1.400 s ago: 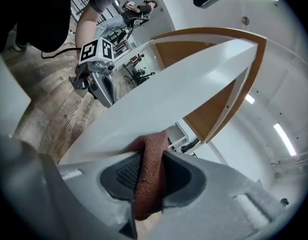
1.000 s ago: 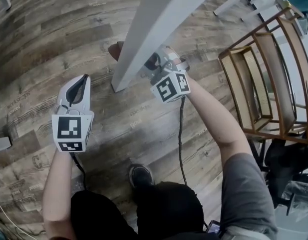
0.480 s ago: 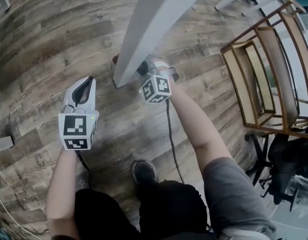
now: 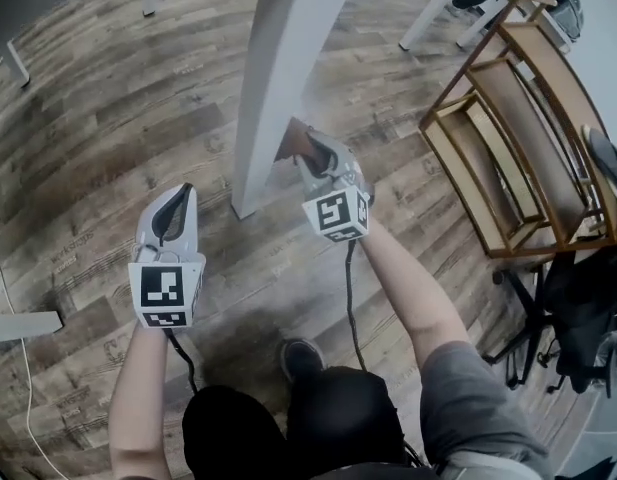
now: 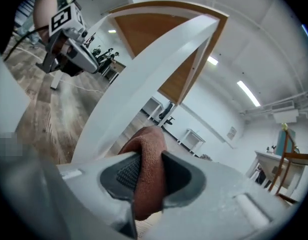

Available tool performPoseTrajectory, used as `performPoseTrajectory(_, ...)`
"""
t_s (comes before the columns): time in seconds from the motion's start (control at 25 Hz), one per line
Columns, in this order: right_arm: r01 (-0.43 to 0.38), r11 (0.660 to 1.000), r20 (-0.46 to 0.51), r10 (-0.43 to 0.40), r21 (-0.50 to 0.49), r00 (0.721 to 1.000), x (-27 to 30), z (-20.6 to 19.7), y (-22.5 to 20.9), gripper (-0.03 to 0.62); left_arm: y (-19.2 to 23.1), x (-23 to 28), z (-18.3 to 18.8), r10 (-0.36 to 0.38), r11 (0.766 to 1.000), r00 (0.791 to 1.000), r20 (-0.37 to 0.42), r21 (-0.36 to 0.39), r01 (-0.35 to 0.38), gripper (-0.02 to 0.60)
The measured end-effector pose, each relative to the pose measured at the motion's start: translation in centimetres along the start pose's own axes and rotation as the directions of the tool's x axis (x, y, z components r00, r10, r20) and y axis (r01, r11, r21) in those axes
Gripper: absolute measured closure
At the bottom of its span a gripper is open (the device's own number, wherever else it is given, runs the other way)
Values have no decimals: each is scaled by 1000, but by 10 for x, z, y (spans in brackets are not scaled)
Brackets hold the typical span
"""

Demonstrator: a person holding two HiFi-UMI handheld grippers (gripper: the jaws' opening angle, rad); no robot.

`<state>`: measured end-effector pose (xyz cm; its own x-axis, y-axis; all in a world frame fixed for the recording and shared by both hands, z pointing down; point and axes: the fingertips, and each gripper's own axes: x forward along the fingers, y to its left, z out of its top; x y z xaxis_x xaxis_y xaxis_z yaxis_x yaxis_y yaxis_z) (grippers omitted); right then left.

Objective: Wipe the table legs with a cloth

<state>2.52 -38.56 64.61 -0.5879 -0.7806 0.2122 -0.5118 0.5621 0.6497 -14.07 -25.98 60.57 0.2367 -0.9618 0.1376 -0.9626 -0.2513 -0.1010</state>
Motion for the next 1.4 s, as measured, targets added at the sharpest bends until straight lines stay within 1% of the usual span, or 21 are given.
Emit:
performPoseTrajectory(0.08, 38, 997, 14, -39, 70, 999, -12, 28, -25, 510, 4, -4, 35, 3, 1000, 999, 35, 27, -4, 560)
performPoseTrajectory(0.16, 57, 991, 11, -59, 120, 998, -27, 53, -48, 510, 0, -8, 65, -7, 999, 999, 49, 32, 6, 560)
performPoseTrajectory(0.32, 49, 983, 7, -51, 178, 999, -57, 97, -73, 509, -25, -27, 106, -66, 997, 997, 32, 31, 65, 560)
performPoseTrajectory(0.4, 48, 977, 3, -50, 206, 999, -72, 117, -84, 510, -32, -38, 128, -80, 996, 996, 37, 29, 79, 560)
performPoseTrajectory(0.52, 37, 974, 0, -38, 225, 999, -96, 148, -99, 508, -36, -51, 162, -74, 997, 997, 40, -5, 74, 561)
performPoseTrajectory(0.72, 0, 969, -24, 6, 248, 1000, -150, 195, -107, 508, -41, -84, 206, -48, 996, 999, -2, -76, 48, 561)
performPoseTrajectory(0.84, -13, 959, -29, 22, 284, 999, -182, 232, -114, 508, -41, -106, 240, -33, 995, 999, -26, -94, 30, 561)
performPoseTrajectory(0.96, -28, 953, -24, 37, 302, 999, -213, 273, -126, 508, -44, -129, 280, -20, 992, 999, -26, -123, 16, 561)
performPoseTrajectory(1.2, -10, 945, -1, 11, 328, 1000, -267, 355, -144, 508, -45, -190, 345, -26, 990, 999, -19, -140, 23, 561)
performPoseTrajectory(1.4, 11, 927, 19, -20, 375, 1000, -309, 415, -152, 508, -34, -244, 407, -6, 993, 1000, 6, -114, 7, 561)
